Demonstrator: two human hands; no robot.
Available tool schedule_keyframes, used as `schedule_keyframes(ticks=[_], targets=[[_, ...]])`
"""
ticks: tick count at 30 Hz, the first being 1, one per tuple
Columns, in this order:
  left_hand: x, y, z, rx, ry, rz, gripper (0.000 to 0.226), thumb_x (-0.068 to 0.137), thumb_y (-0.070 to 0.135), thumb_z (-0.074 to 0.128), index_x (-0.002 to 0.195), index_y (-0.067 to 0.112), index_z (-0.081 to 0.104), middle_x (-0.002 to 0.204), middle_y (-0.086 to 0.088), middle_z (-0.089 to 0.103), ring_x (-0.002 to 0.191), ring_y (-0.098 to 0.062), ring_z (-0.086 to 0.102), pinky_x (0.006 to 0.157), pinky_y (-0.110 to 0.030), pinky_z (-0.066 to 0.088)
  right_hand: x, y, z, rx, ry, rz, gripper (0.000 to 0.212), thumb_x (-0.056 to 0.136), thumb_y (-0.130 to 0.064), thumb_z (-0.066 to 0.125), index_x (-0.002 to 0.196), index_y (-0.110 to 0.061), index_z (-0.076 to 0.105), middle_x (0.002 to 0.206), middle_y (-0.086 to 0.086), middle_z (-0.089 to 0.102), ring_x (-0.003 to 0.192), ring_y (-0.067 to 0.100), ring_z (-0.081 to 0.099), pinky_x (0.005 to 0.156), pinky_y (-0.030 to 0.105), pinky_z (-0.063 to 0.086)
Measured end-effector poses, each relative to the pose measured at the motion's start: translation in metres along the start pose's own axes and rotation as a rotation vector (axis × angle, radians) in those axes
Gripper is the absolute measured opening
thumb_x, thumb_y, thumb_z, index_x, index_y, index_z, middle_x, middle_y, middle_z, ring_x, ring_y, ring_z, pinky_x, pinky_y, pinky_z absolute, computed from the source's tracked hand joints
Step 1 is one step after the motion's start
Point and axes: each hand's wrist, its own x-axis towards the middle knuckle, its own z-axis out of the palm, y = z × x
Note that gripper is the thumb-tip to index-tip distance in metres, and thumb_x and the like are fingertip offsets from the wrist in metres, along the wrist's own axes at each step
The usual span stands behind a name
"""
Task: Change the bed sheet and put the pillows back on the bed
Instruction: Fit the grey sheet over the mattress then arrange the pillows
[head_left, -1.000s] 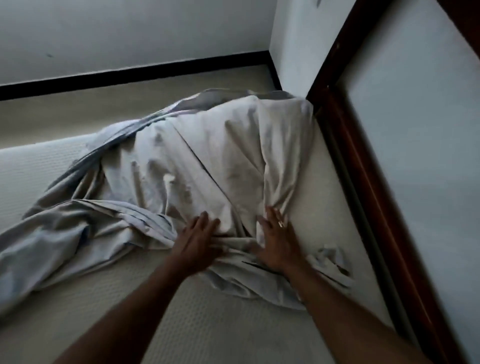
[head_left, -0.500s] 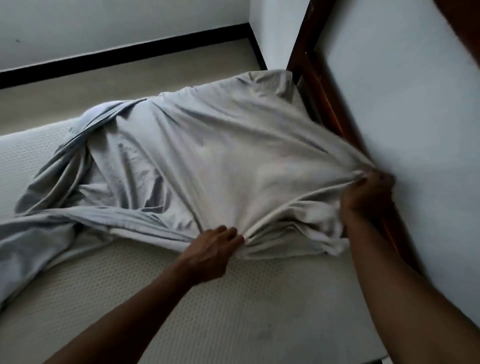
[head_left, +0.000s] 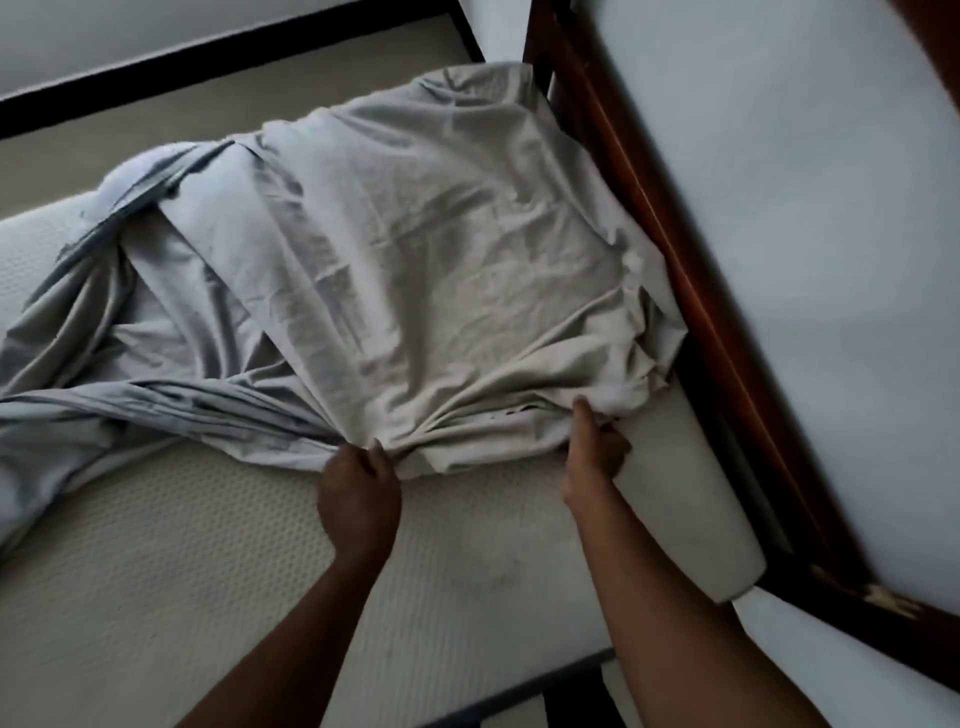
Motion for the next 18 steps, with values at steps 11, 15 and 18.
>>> schedule_keyframes(ticks=[11,15,18], targets=[[-0.029,0.042,0.05,-1.183,-0.591,-0.721,0.037,0.094,0.048,0.063,0.116,0.018,0.066,0.117,-0.012,0.073,0.103,-0.027,0.069,0.086,-0.042,0.053,-0.009,0.059,-0.078,0.165,-0.252,0.229,0.028,0.094,-0.01,0.054,0.068,-0.016,0.049,0.049,0.0,0.039,0.037,0.009,0.034,0.036,0.015,0.026],[-0.045,0.026,0.06,-0.98,-0.285,-0.811,0.041,0.076,0.017,0.07,0.115,0.006,0.06,0.113,-0.02,0.068,0.088,-0.031,0.067,0.069,-0.038,0.055,-0.013,0.11,-0.137,-0.138,-0.151,0.27,0.023,0.086,-0.016,0.065,0.066,-0.006,0.063,0.052,0.008,0.055,0.044,0.02,0.048,0.045,0.026,0.038],[-0.064,0.007,0.043,-0.655,-0.19,-0.745,0.034,0.073,0.017,0.068,0.105,0.005,0.062,0.102,-0.021,0.066,0.083,-0.036,0.068,0.077,-0.055,0.061,-0.01,0.109,-0.142,-0.164,-0.194,0.148,0.023,0.066,-0.038,0.07,0.063,-0.016,0.073,0.078,0.01,0.073,0.075,0.032,0.068,0.074,0.046,0.06]])
